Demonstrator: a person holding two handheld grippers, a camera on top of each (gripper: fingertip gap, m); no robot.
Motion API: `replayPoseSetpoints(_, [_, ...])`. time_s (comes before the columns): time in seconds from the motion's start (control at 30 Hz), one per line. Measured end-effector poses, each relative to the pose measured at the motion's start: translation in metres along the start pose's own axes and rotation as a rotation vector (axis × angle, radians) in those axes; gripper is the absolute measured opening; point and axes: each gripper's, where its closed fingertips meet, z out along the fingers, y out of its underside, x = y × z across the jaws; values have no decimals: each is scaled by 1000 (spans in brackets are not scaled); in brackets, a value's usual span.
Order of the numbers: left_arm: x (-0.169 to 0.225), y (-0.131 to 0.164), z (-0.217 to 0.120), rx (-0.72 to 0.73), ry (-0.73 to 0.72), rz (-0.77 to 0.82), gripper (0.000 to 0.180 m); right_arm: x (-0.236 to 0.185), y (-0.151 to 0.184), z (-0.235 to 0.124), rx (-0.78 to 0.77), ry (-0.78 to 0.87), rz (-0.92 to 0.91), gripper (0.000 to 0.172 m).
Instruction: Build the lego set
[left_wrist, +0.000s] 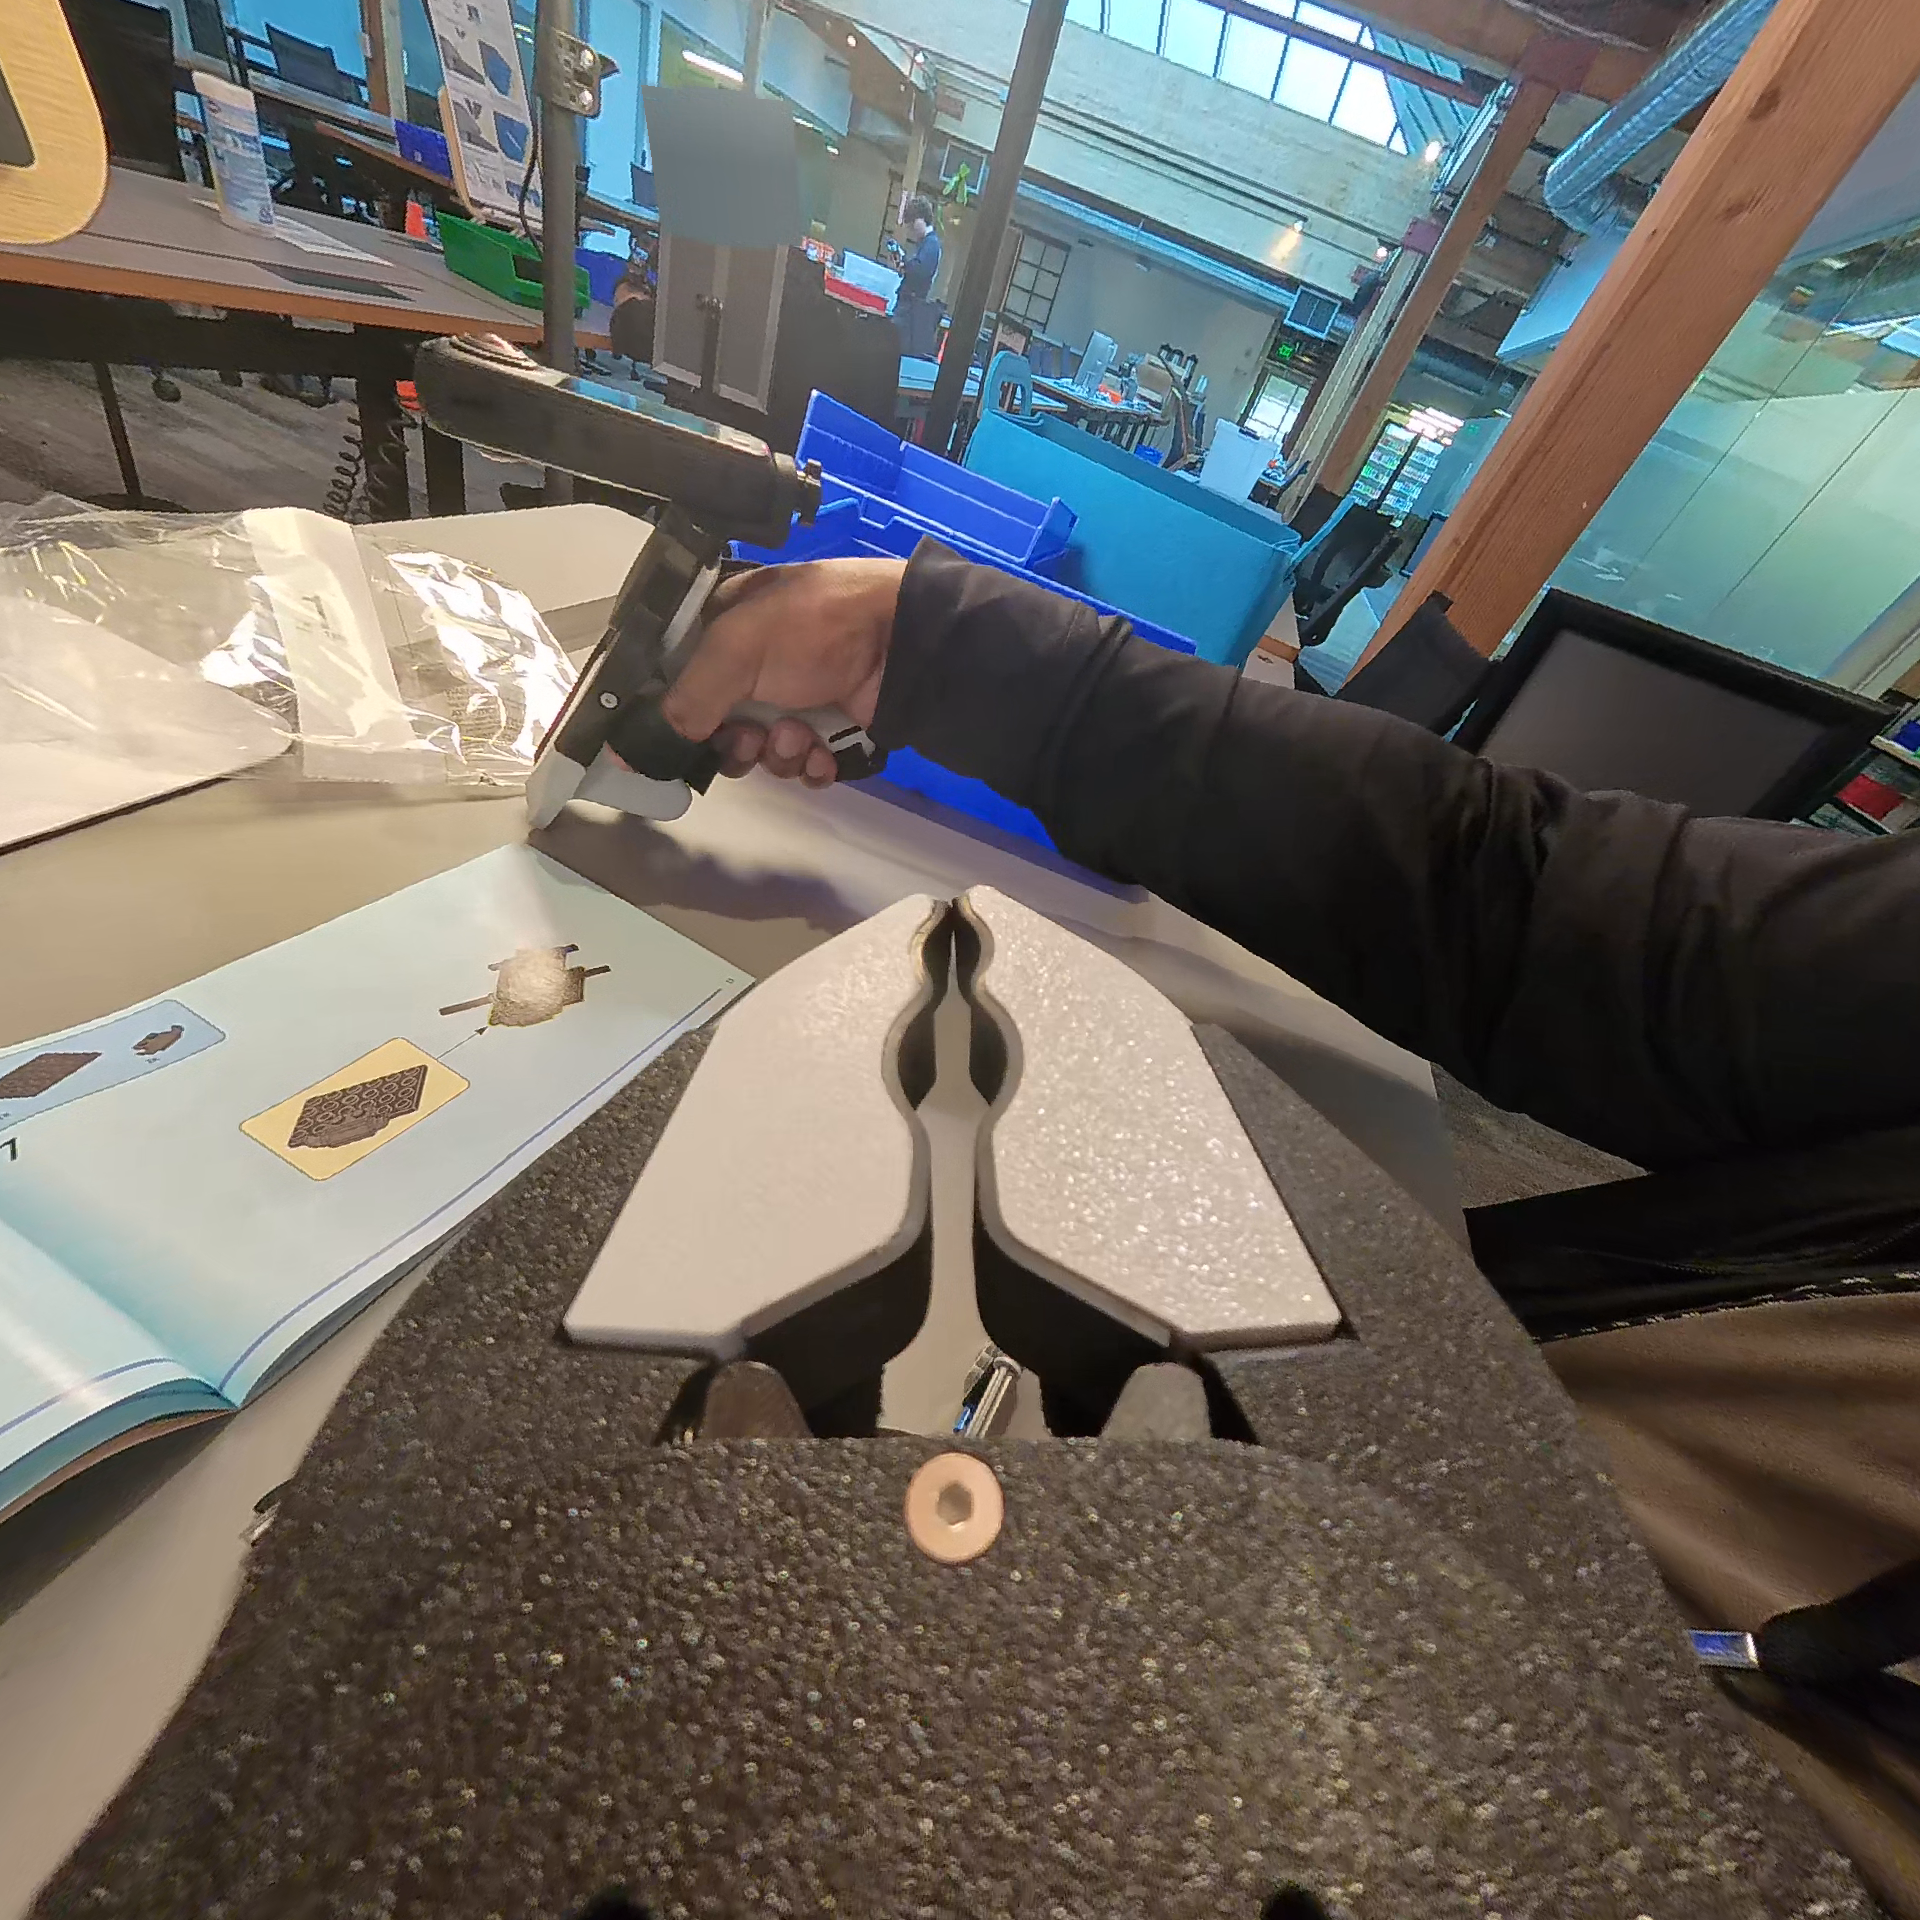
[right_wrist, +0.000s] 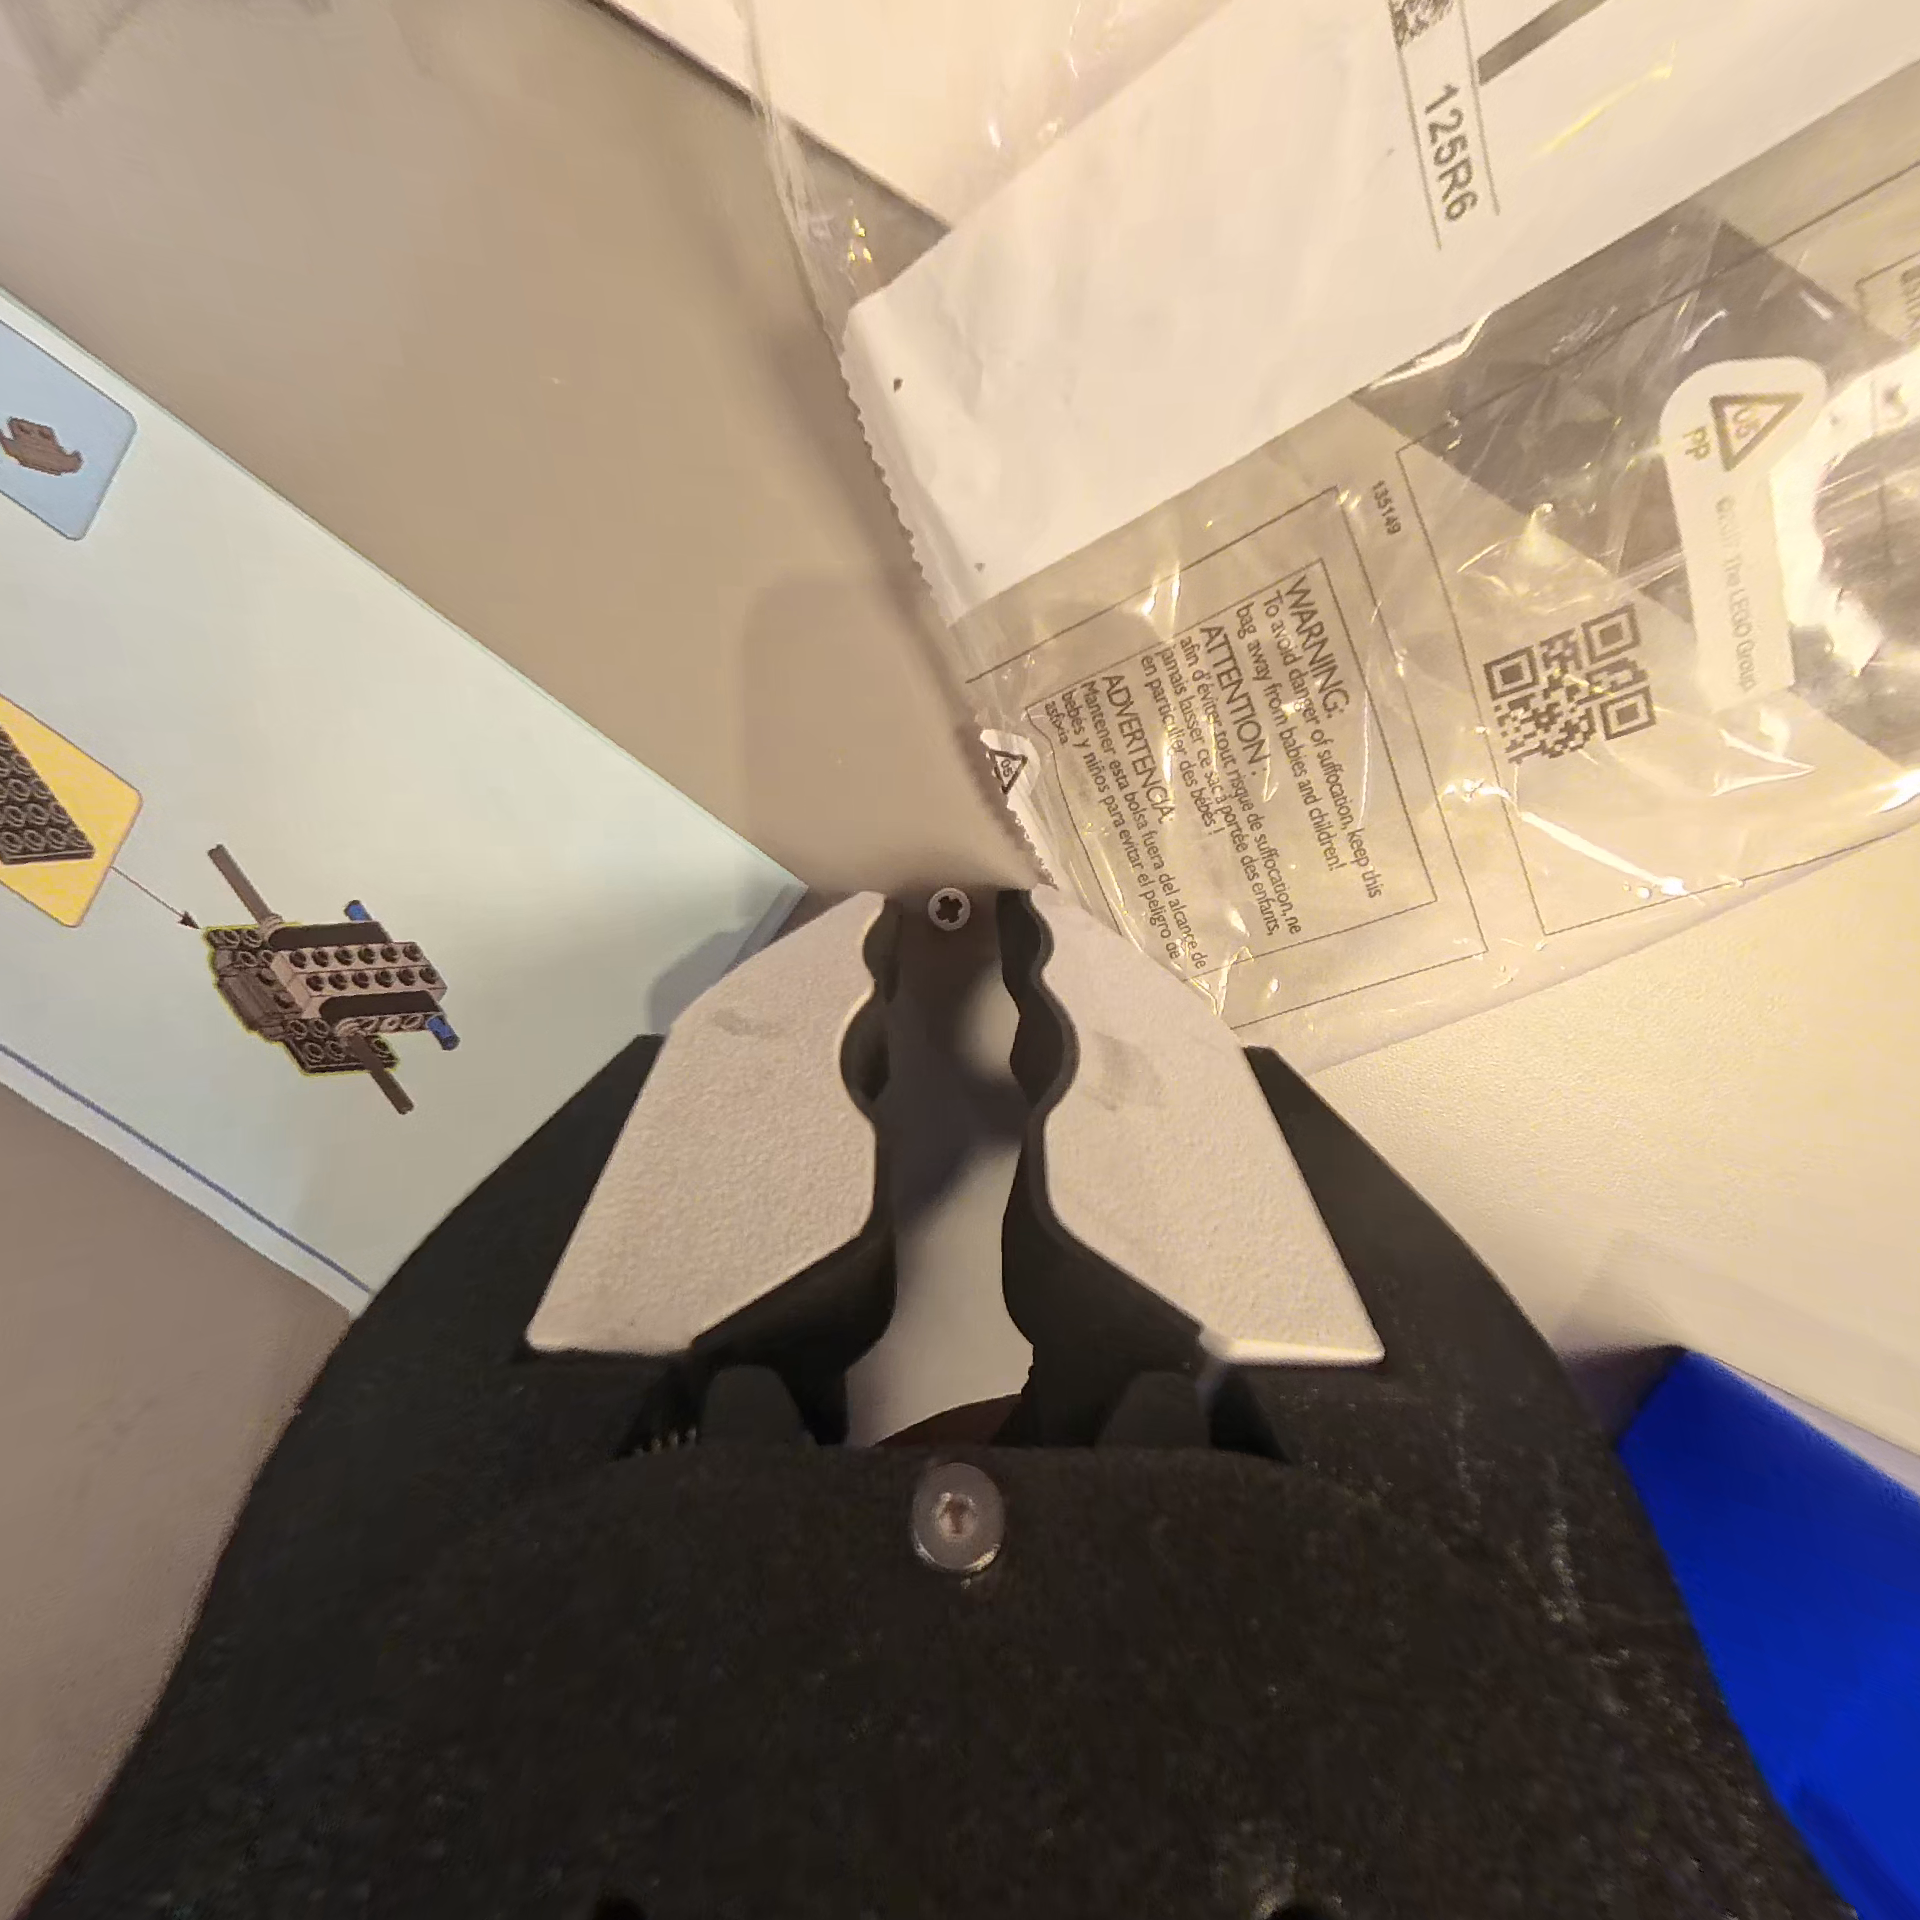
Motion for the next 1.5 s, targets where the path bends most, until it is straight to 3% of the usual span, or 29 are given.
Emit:
replayPoseSetpoints(0.17, [-1,2,0,-9,-3,7,0,-3,-1,1,17,-20,-5,7])
replayPoseSetpoints(0.5, [-5,7,1,-24,-19,31,0,-8,1,-8,153,-27,10,7])
replayPoseSetpoints(0.67, [-8,13,4,-33,-4,65,2,-55,12,-38,350,-77,-109,7])
replayPoseSetpoints(0.9, [1,33,7,-114,100,198,19,-146,49,-87,611,-183,-392,7])
replayPoseSetpoints(1.13, [25,52,-8,-169,232,343,43,-189,95,-124,785,-381,-431,7])
replayPoseSetpoints(1.37, [28,98,-3,-365,211,501,54,-185,111,-125,792,-439,-364,7])
replayPoseSetpoints(1.5, [26,112,5,-419,197,500,54,-193,113,-118,761,-477,-354,7])
